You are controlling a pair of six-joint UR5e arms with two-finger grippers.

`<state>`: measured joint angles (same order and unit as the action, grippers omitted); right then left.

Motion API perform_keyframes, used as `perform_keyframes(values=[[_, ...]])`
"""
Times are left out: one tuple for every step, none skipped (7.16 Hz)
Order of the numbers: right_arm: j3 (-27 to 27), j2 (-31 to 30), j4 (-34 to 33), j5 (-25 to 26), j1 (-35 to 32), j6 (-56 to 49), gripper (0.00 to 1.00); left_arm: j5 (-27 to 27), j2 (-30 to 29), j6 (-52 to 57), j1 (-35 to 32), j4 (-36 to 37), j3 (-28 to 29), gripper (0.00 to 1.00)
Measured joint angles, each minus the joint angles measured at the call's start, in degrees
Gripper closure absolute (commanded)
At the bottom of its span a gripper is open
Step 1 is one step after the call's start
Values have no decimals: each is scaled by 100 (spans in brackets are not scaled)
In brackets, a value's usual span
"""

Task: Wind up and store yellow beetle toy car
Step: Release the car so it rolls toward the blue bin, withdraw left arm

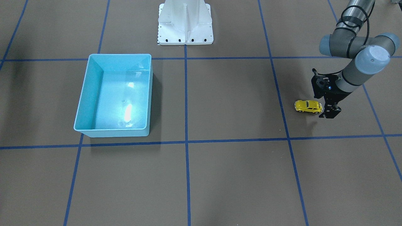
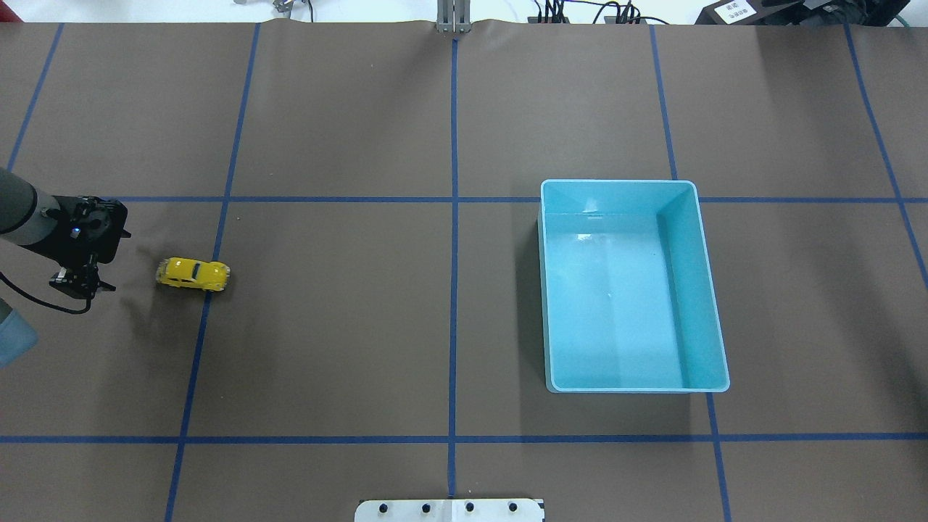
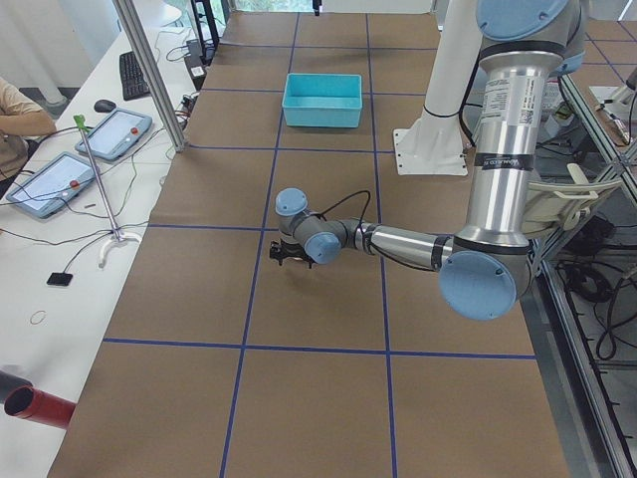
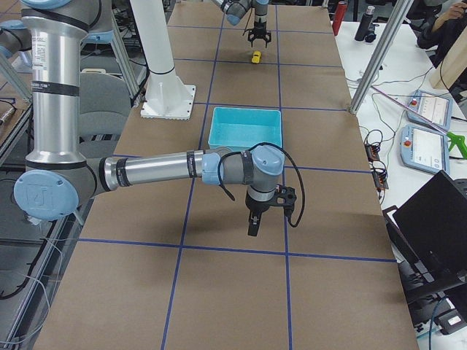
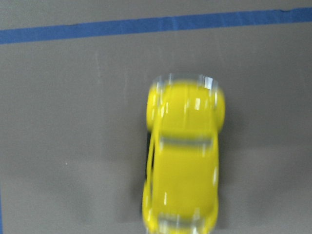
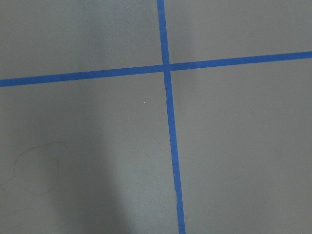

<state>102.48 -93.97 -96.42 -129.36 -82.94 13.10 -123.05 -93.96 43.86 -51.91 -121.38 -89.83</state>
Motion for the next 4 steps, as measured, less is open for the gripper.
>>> perform_keyframes(values=[[1,-1,0,-1,0,0,0,0,0,0,-2,0,0,0],[5,-1,0,-1,2,0,0,0,0,0,-3,0,0,0],[7,0,-2,-3,2,0,0,0,0,0,-6,0,0,0],[11,1,-10,-7,2,0,0,2,0,-7,-49,11,-4,0]])
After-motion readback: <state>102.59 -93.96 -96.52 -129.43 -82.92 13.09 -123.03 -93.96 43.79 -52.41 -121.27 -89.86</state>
